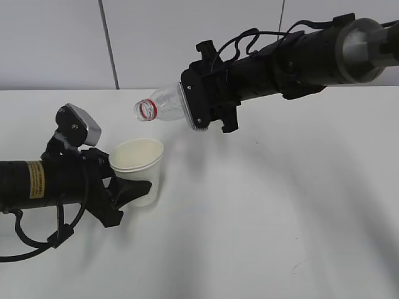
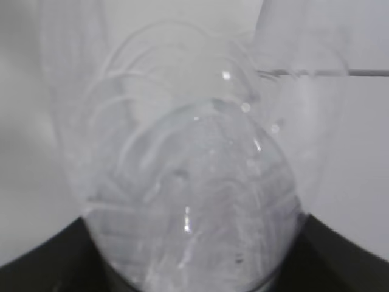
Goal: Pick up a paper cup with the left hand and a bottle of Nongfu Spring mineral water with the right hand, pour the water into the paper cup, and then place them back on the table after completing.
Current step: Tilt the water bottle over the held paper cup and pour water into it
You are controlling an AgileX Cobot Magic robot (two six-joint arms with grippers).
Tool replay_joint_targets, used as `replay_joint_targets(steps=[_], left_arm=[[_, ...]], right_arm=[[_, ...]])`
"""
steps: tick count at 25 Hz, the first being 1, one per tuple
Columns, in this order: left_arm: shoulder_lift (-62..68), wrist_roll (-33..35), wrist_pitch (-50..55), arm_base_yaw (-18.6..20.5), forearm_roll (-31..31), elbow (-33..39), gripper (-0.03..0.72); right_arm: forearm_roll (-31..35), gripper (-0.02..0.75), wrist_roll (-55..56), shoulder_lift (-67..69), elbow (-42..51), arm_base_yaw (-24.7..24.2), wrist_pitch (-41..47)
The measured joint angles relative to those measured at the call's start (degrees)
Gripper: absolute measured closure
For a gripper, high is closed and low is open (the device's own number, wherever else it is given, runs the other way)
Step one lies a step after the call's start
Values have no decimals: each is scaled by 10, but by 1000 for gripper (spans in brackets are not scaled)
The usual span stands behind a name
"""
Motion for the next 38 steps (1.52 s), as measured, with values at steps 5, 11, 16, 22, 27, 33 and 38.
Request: replay_joint_targets(steps=[5, 11, 16, 22, 27, 33, 38], left_arm=[[0, 0, 19, 0, -2, 0, 305], [0, 0, 16, 0, -23, 0, 305], [0, 0, 7, 0, -34, -6, 305], [12, 0, 2, 0, -32, -15, 305], [15, 0, -1, 0, -31, -15, 305], [15, 0, -26, 0, -5, -15, 305], [15, 0, -30, 0, -2, -15, 305]], right_arm=[[0, 287, -17, 0, 0, 0, 6], [0, 287, -29, 0, 0, 0, 9], [0, 287, -38, 0, 0, 0, 10], [0, 288, -51, 0, 0, 0, 10], [0, 288, -71, 0, 0, 0, 10], [0, 288, -89, 0, 0, 0, 10], [0, 288, -102, 0, 0, 0, 12]])
